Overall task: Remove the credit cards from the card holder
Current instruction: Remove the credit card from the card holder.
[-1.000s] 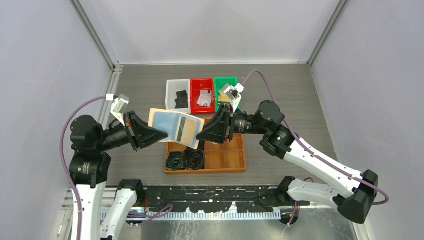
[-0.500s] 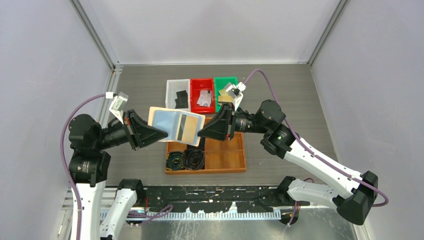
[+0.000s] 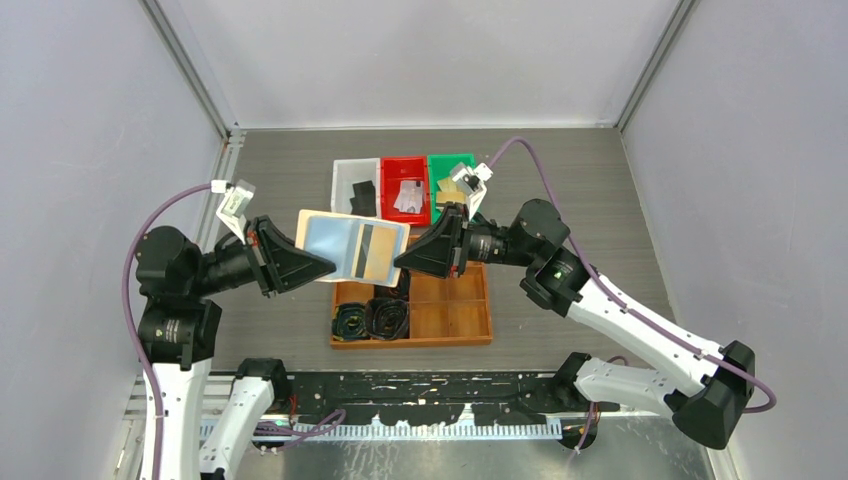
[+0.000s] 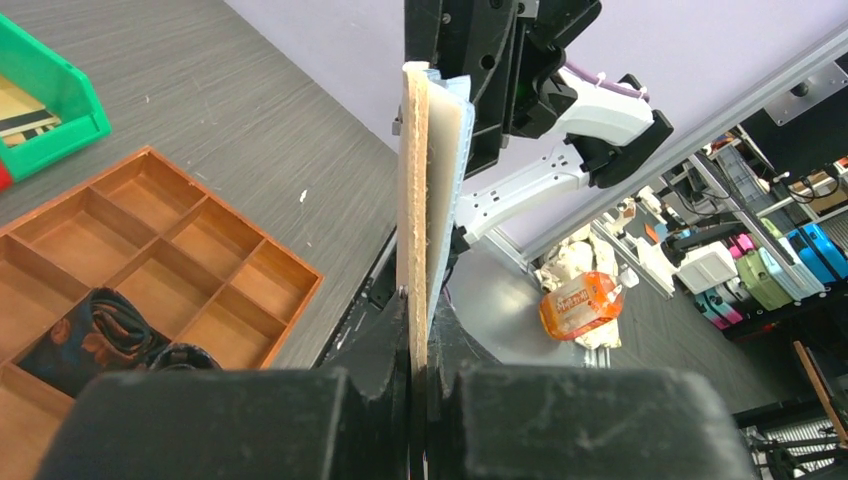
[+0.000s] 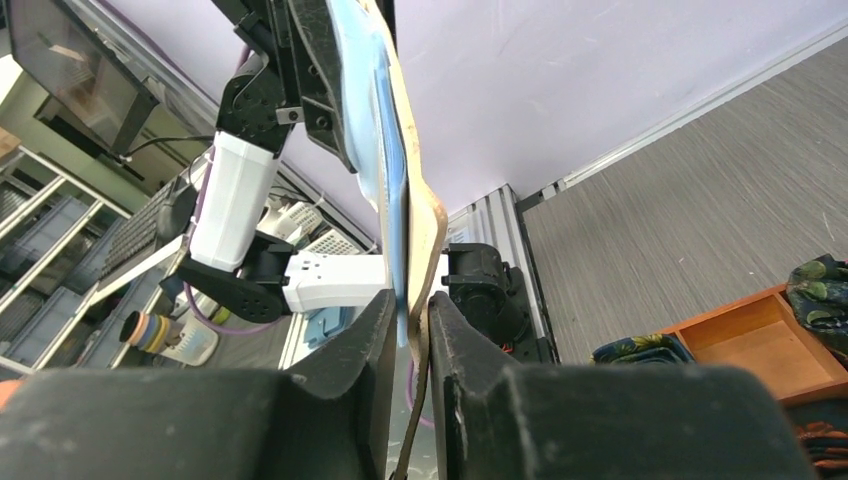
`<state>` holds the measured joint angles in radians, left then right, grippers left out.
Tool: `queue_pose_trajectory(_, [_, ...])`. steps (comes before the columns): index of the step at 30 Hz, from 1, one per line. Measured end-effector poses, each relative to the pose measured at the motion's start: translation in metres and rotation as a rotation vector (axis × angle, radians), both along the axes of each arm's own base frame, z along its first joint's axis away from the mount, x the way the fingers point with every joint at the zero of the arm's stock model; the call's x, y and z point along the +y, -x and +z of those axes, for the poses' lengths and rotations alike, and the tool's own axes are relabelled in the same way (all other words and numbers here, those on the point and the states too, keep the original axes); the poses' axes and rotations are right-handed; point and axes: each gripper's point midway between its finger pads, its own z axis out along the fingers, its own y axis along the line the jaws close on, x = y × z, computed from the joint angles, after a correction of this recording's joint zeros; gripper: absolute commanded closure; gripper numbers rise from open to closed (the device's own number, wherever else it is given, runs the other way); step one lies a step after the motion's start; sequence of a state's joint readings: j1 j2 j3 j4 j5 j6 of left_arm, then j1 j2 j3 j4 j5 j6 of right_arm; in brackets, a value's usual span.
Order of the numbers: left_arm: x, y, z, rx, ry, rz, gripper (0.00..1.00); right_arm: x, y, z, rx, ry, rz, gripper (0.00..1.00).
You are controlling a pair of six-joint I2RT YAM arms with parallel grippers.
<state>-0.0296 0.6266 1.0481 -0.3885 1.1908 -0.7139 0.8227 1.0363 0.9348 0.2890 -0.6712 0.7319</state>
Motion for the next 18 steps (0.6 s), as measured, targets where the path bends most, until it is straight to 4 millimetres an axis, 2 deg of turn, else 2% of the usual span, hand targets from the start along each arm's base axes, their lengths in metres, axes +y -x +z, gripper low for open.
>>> queue_pose_trajectory(7, [-0.001, 0.002, 0.008, 0.009, 0.023, -0.011, 1.00, 0.007, -0.014, -0.009, 0.024, 0.014, -0.046, 0.75])
queue_pose_trajectory(18, [-0.002, 0.005, 0.015, 0.004, 0.040, -0.029, 1.00, 0.022, -0.024, -0.009, 0.024, -0.015, -0.067, 0.65])
